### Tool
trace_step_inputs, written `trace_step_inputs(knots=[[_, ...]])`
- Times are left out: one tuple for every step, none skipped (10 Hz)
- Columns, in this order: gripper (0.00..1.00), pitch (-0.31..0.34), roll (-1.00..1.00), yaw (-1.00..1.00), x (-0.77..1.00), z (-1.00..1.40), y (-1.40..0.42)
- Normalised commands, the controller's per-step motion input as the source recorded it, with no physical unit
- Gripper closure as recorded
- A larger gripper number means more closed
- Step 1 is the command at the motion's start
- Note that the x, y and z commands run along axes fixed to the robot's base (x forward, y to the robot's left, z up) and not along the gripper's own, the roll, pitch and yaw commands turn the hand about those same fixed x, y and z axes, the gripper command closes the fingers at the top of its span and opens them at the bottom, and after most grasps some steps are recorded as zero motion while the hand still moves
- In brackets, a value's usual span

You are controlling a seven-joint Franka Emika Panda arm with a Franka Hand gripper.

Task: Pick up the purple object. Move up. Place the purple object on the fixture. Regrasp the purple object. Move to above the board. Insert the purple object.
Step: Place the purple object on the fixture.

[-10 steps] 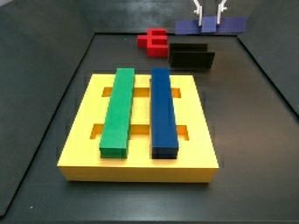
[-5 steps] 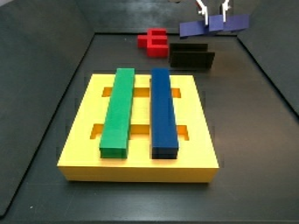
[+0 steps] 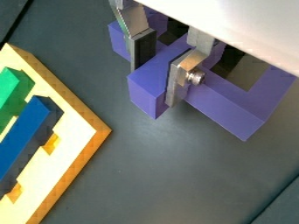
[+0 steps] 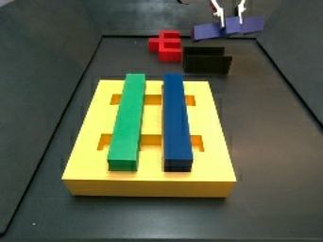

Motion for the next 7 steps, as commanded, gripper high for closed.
trace_step_inputs(knots=[[1.00, 0.000, 0.00, 0.12, 0.00, -0.20, 0.06], [1.00, 0.017, 0.00, 0.00, 0.04, -0.01, 0.00], [1.00, 0.000, 0.00, -0.01, 0.00, 0.00, 0.00], [1.00, 0.000, -0.48, 0.00, 0.00, -0.05, 0.09], [1.00, 0.000, -0.83, 0.05, 0.00, -0.02, 0.20], [1.00, 0.000, -0.98, 0.13, 0.00, 0.00, 0.23], [1.00, 0.000, -0.95, 0.15, 0.00, 0.00, 0.22]])
